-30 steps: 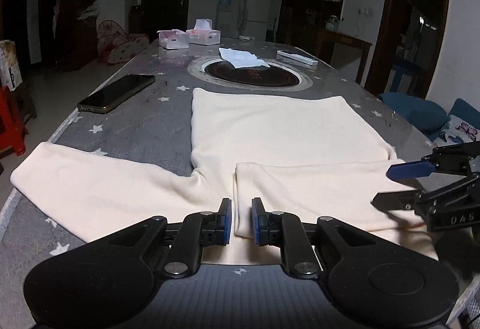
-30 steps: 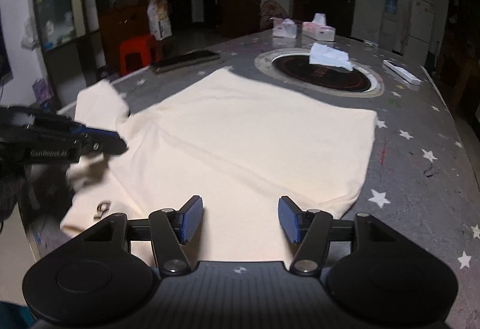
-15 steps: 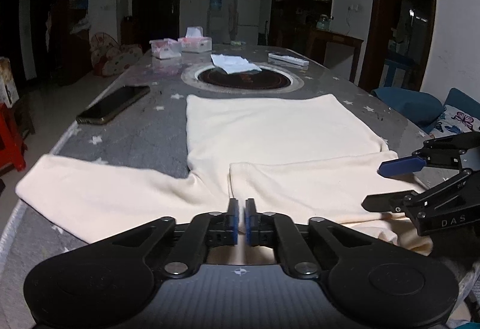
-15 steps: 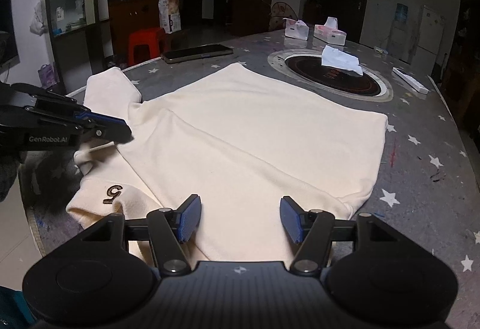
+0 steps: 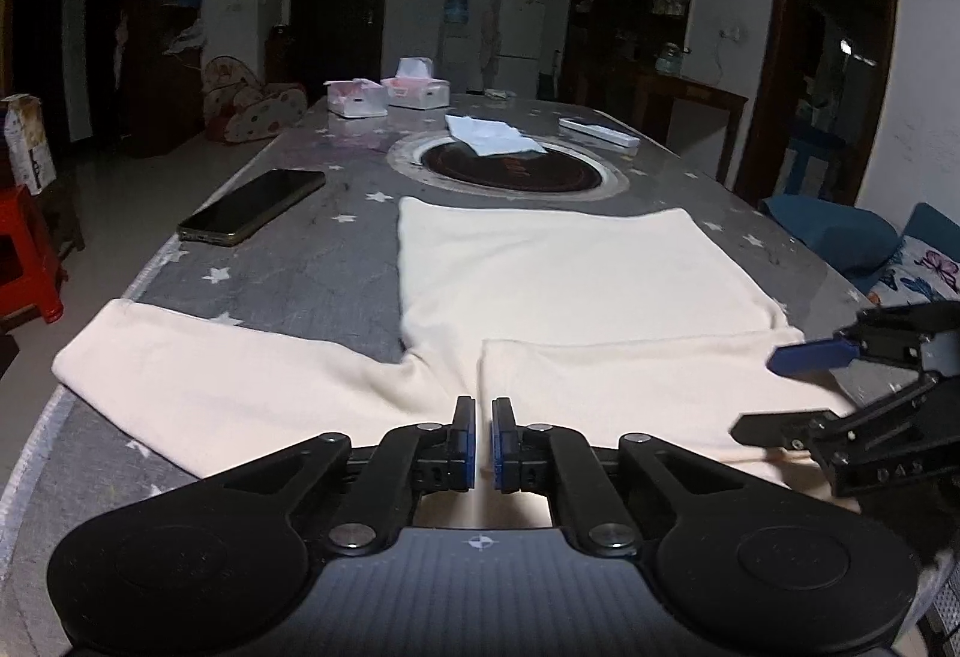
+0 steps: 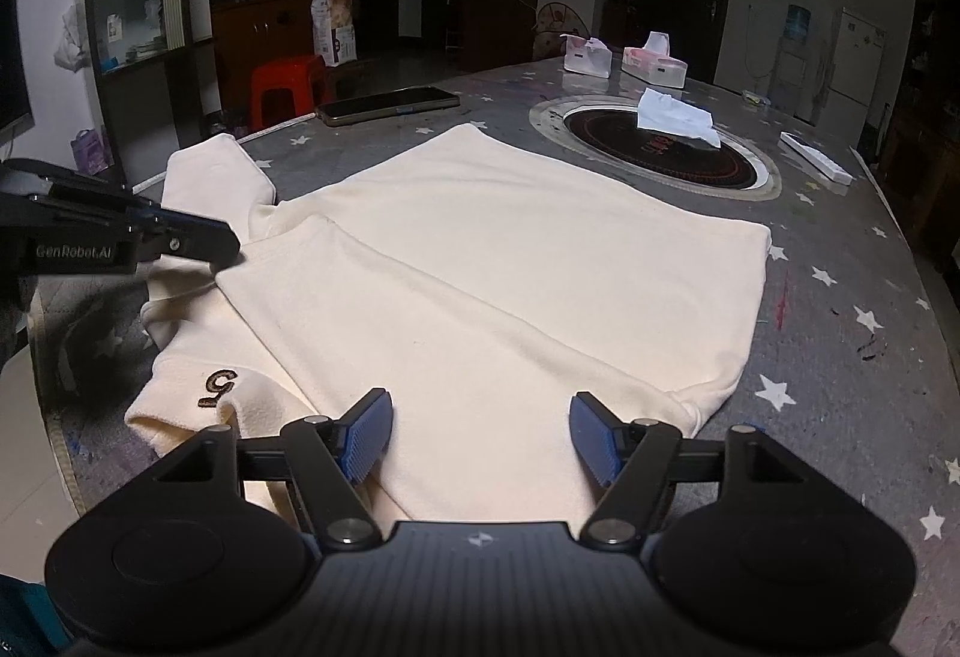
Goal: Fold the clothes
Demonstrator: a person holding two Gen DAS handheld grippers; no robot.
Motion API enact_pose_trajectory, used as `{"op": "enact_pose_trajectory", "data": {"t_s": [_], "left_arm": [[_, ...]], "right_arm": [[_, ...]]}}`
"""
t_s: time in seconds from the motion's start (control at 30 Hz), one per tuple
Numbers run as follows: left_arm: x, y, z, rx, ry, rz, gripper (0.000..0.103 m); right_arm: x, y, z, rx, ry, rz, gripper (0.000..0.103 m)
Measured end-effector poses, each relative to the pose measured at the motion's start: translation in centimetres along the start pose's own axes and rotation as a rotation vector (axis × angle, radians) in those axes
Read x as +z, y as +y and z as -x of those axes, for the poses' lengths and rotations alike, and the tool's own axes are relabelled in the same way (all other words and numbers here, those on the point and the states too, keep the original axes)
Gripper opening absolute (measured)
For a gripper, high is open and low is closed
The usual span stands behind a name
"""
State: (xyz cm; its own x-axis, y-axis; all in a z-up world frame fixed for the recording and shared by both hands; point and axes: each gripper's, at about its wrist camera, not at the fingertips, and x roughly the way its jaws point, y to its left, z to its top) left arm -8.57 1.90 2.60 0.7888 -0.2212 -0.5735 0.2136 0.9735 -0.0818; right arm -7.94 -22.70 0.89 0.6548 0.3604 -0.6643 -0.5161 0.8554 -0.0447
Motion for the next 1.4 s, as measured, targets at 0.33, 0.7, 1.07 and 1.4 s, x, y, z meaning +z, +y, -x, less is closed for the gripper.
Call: {"op": "enact_pose_trajectory", "data": {"t_s": [0.33, 0.7, 1.07, 1.4], "left_arm": [[0.7, 6.7, -1.0, 0.253, 0.007, 0.148, 0.034], [1.3, 17.3, -2.2, 0.511, 0.000, 0.413, 0.040], [2.0, 17.6, -2.2, 0.466, -0.046, 0.428, 0.008], [5.4, 9.3, 1.7, 0.167, -0.167, 0.324, 0.006]], "right_arm": [[0.3, 0.2, 0.0, -0.001, 0.001, 0.013, 0.071], [0.7, 0.7, 0.3, 0.004, -0.013, 0.021, 0.073], [0.7, 0.6, 0.7, 0.001, -0.022, 0.014, 0.073], [0.8, -0.6, 1.6, -0.002, -0.053, -0.041, 0.073]]}}
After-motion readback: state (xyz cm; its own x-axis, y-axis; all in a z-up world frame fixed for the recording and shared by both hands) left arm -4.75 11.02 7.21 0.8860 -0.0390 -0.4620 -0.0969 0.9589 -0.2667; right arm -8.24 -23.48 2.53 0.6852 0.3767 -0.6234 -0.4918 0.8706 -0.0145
